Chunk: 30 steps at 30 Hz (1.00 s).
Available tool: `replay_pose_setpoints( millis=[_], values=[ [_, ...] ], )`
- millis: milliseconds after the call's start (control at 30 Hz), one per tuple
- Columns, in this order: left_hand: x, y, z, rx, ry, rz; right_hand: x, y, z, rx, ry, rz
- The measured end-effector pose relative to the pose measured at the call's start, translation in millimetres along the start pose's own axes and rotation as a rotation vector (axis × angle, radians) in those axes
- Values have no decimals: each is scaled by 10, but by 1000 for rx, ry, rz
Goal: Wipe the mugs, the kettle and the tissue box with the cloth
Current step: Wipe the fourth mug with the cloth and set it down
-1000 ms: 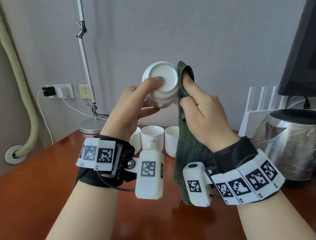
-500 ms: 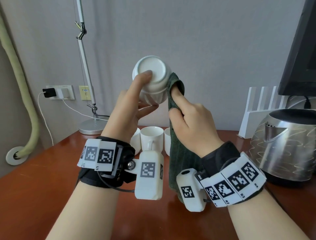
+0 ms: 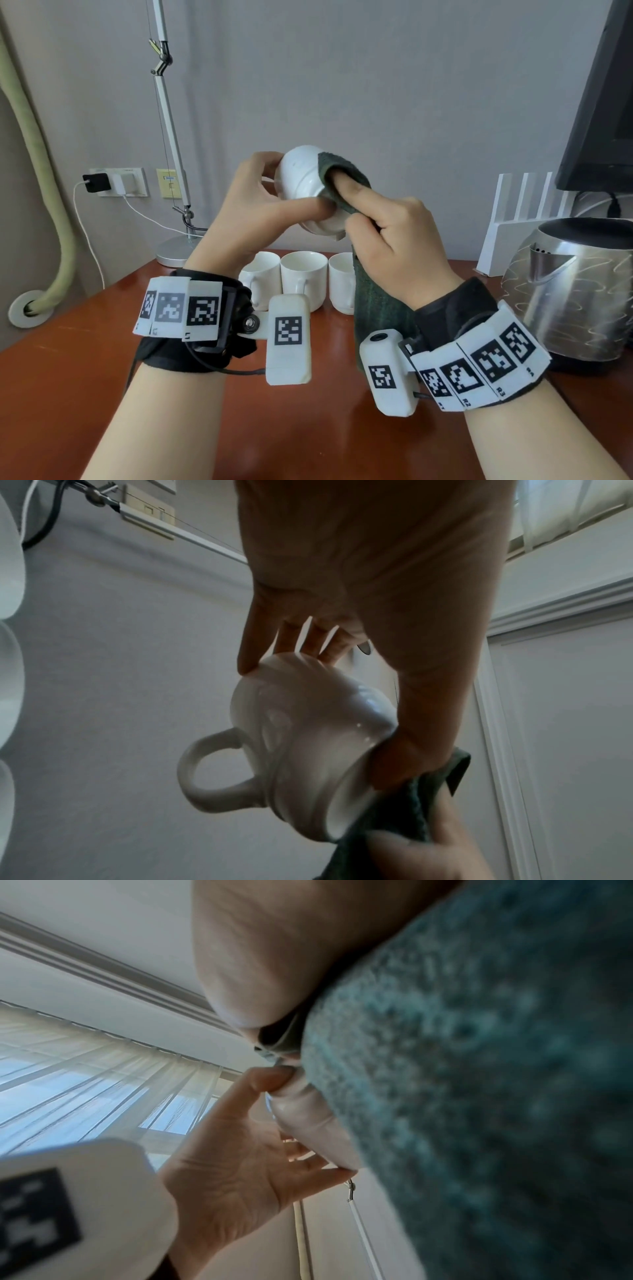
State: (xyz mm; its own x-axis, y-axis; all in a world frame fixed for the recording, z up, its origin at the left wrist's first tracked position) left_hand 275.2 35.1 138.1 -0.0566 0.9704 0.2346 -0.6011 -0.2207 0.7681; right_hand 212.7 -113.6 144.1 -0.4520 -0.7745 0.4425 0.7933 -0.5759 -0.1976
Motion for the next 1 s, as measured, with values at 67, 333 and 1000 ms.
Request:
replay_pose_setpoints(
  millis=[67, 333, 1000],
  values=[
    [18, 6, 9, -13, 20, 11, -64, -15, -5, 15, -30, 14],
    [38, 27, 48, -132, 59, 115, 392, 104, -94, 0, 320, 196],
    [-64, 430, -141, -486, 113, 508, -28, 80, 23, -59, -200, -116]
  ],
)
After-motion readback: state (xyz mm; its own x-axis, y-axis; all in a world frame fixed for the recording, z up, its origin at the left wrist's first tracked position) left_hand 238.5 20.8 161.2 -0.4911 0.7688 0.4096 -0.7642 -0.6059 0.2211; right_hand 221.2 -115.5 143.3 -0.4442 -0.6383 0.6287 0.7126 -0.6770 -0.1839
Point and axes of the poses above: each hand's wrist, its own z-axis towards the middle knuckle, its own x-axis out of the back of the hand, y = z × x, the point moved 10 cm from there along z, towards the middle knuckle, and after that the axes turned 6 degrees about -y, right-handed, at the moved point
